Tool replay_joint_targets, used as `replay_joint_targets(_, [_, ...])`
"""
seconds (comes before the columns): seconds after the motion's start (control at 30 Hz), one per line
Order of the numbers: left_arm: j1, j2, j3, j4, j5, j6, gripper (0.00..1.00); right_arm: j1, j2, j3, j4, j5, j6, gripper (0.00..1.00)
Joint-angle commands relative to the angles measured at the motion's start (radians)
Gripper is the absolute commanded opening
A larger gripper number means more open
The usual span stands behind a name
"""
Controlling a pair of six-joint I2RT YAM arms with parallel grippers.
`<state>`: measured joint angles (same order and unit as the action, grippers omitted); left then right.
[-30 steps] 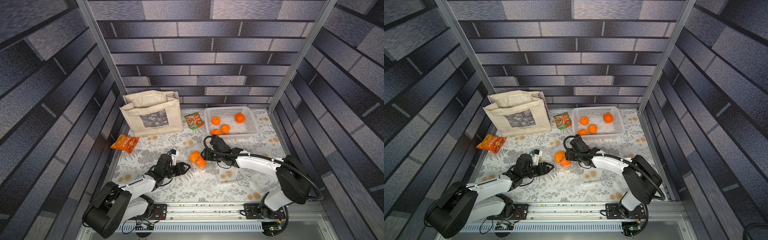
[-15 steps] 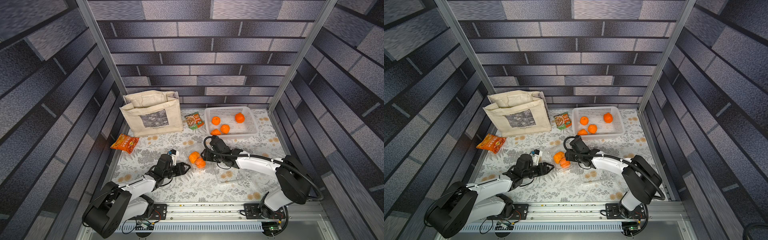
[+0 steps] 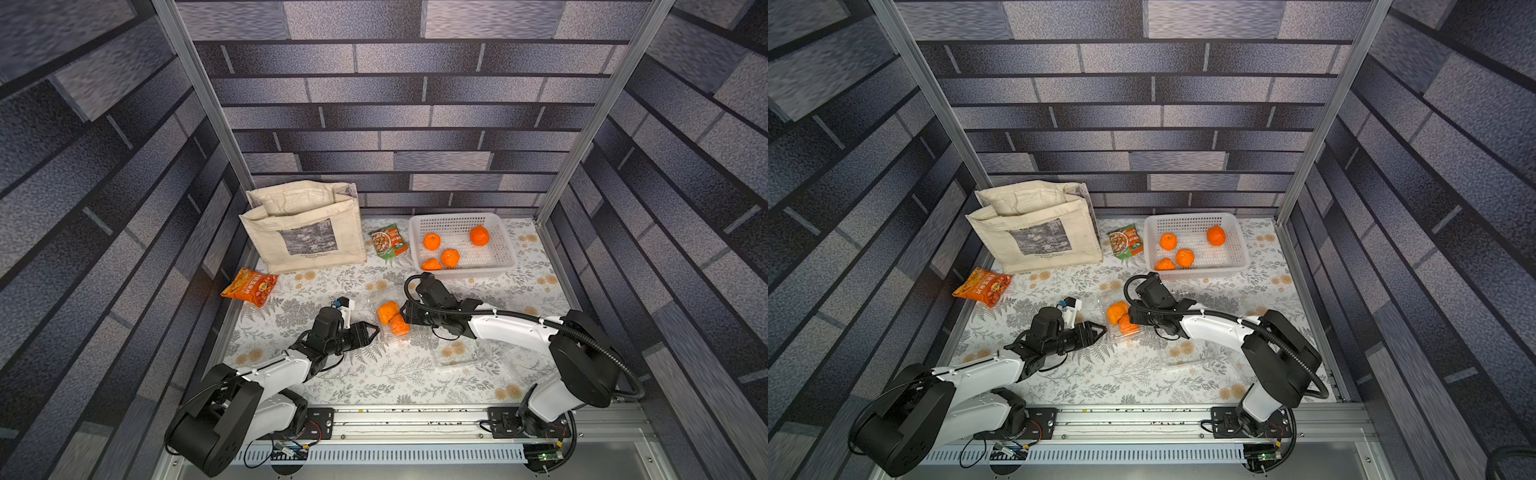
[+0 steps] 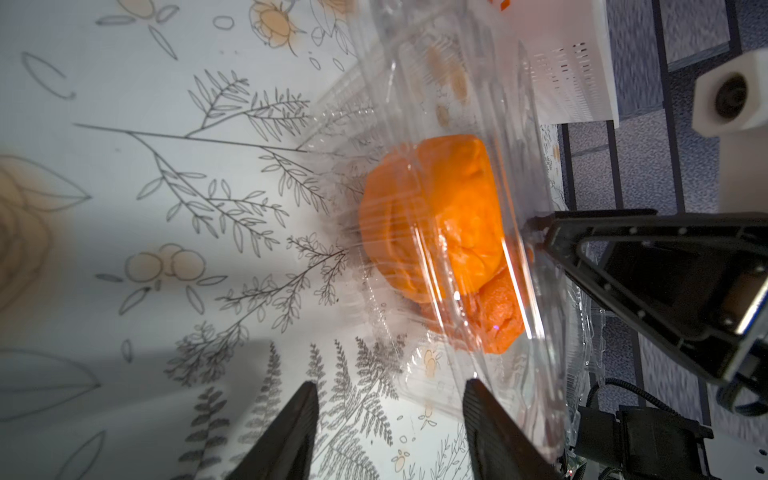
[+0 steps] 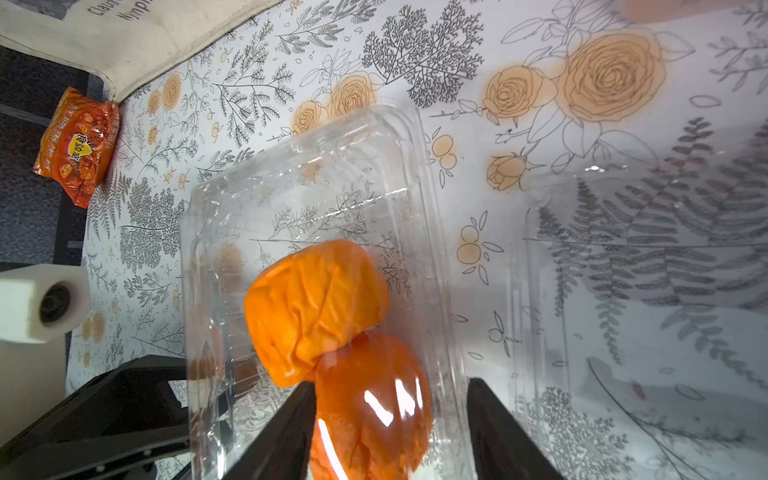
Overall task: Take oranges out of containers
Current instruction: Open the packing box at the center of the board.
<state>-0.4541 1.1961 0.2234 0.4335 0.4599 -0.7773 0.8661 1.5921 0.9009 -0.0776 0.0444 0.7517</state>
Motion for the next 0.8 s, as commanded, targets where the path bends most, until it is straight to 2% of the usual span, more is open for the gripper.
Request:
replay_joint_targets(0.0, [0.007, 0.021, 0.001, 0.105, 0.019, -0.034, 0.59, 0.032, 0.029, 0.034, -0.016, -0.038, 0.01, 0.59])
replay_joint_targets(0.5, [0.014, 0.045, -0.006, 0.164, 0.033, -0.044, 0.59, 0.058, 0.064, 0.064, -0.037, -0.016, 0.001, 0.59])
replay_joint_targets(0.77, [0.024, 0.076, -0.038, 0.296, 0.01, -0.101, 0.58, 0.07, 0.077, 0.073, -0.038, -0.018, 0.005, 0.59])
